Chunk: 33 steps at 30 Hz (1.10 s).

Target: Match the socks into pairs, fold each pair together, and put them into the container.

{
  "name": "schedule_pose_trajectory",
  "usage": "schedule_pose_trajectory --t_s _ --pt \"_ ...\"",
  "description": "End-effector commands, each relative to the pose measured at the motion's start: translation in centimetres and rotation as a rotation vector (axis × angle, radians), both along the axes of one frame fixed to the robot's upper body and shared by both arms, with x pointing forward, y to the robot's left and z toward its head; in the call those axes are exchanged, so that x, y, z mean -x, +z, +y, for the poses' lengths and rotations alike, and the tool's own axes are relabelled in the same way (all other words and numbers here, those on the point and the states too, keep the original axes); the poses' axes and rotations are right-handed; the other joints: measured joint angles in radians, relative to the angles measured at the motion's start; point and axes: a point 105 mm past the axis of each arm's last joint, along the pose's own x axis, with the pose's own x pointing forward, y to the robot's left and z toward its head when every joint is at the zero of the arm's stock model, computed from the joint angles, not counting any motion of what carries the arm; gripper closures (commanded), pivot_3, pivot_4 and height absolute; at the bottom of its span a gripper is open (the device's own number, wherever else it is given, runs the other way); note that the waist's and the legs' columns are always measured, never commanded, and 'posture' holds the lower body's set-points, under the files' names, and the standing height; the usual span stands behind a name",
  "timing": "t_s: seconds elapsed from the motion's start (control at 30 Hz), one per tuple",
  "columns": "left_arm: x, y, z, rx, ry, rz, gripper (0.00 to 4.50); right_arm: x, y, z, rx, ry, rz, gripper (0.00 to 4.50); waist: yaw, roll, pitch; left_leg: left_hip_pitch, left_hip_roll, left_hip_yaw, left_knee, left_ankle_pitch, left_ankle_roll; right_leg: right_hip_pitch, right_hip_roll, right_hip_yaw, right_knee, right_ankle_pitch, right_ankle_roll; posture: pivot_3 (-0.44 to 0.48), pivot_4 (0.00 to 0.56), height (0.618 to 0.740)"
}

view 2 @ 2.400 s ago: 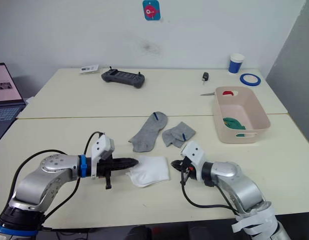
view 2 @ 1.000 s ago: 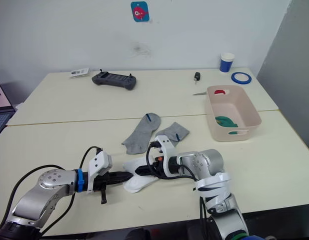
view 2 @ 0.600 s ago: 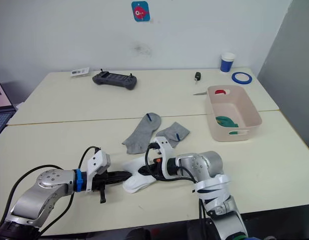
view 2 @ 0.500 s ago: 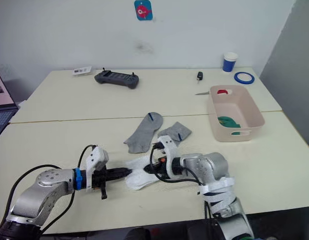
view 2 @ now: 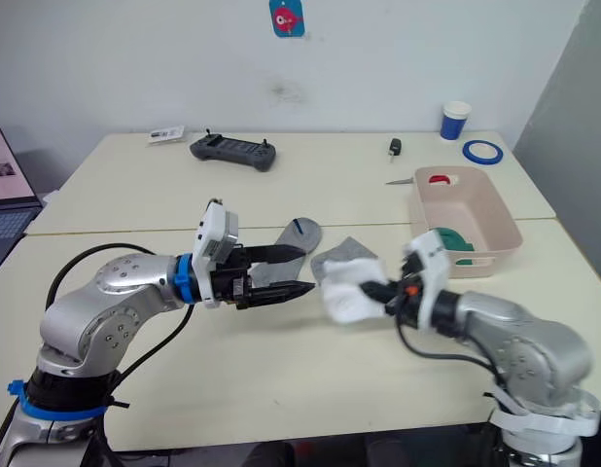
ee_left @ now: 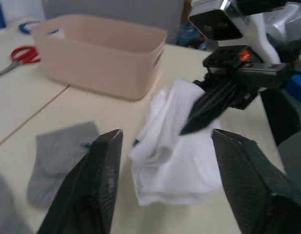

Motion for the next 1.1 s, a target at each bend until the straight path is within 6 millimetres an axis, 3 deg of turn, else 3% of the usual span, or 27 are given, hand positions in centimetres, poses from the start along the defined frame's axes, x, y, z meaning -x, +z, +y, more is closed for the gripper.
schedule_pose_trajectory --t_s 0.03,0.1,0.17,0.23,0.4,0.53,0.7,0.83,0.97,1.1 --pt "0.7 1.3 -1.3 0.015 -0.078 -0.034 0.14 -0.4 4.2 -4.5 0.045 -0.142 -0.166 4.44 0.000 0.001 0.001 0.000 0.000 0.000 0.000 0.000 0.000 0.000 0.000 0.000 0.000 0.000 0.000 0.000 0.150 0.740" --pt "0.8 1.9 -1.8 0.027 -0.101 -0.047 0.00 -1.2 6.7 -7.7 0.145 -0.250 -0.266 4.44 0.004 0.003 0.003 0.000 -0.001 0.000 0.000 0.000 0.000 0.000 0.000 0.000 0.000 0.000 0.000 0.000 0.150 0.740" --pt "0.8 2.2 -2.1 0.032 -0.112 -0.054 0.00 -2.1 8.5 -9.7 0.258 -0.312 -0.358 4.44 0.004 0.002 0.004 0.000 -0.001 0.001 0.001 0.000 0.000 0.001 -0.001 0.000 -0.001 0.000 0.000 0.000 0.150 0.740" --pt "0.9 2.1 -2.4 0.026 -0.120 -0.059 0.00 -3.8 9.5 -11.1 0.483 -0.344 -0.486 4.44 0.001 0.002 0.004 0.000 -0.001 0.001 0.001 0.000 0.000 0.001 0.000 0.001 -0.001 0.000 0.000 0.000 0.150 0.740" --pt "1.2 1.8 -2.5 0.015 -0.120 -0.065 0.00 -8.5 8.5 -13.1 1.067 -0.226 -0.753 4.44 -0.009 0.001 0.006 0.002 -0.001 0.003 0.001 0.000 0.000 0.001 0.000 0.003 -0.001 0.000 0.000 0.000 0.150 0.740" --pt "1.3 1.8 -2.6 0.017 -0.102 -0.080 0.00 -11.7 6.2 -13.1 1.291 -0.061 -0.826 4.44 -0.012 0.001 0.009 0.002 -0.001 0.005 0.001 0.000 0.000 0.000 -0.001 0.004 -0.001 0.000 0.000 0.000 0.150 0.740" --pt "1.5 1.4 -2.5 0.005 -0.079 -0.092 0.00 -14.0 3.6 -12.3 1.347 0.105 -0.779 4.44 -0.007 0.001 0.010 0.001 -0.001 0.005 0.001 0.001 -0.001 0.000 -0.001 0.004 -0.001 0.003 -0.005 0.000 0.150 0.740" --pt "1.6 1.2 -2.4 -0.004 -0.068 -0.102 0.00 -14.0 1.4 -12.3 1.395 0.271 -0.674 4.44 0.003 0.001 0.011 0.001 -0.001 0.004 0.001 0.003 -0.004 0.000 -0.002 0.003 0.000 0.003 -0.006 0.000 0.150 0.740" --pt "1.3 1.6 -2.5 0.016 -0.057 -0.109 0.00 -13.9 1.8 -12.4 1.383 0.337 -0.603 4.44 0.014 0.001 0.011 0.001 -0.001 0.003 0.001 0.003 -0.004 0.001 -0.002 0.002 -0.001 0.003 -0.006 0.000 0.150 0.740" --pt "1.2 1.5 -2.5 0.014 -0.057 -0.114 0.00 -13.7 2.7 -12.4 1.366 0.384 -0.557 3.16 0.015 0.001 0.011 0.001 -0.001 0.003 0.002 0.002 -0.004 0.001 -0.002 0.002 0.000 0.003 -0.006 0.000 0.150 0.740"
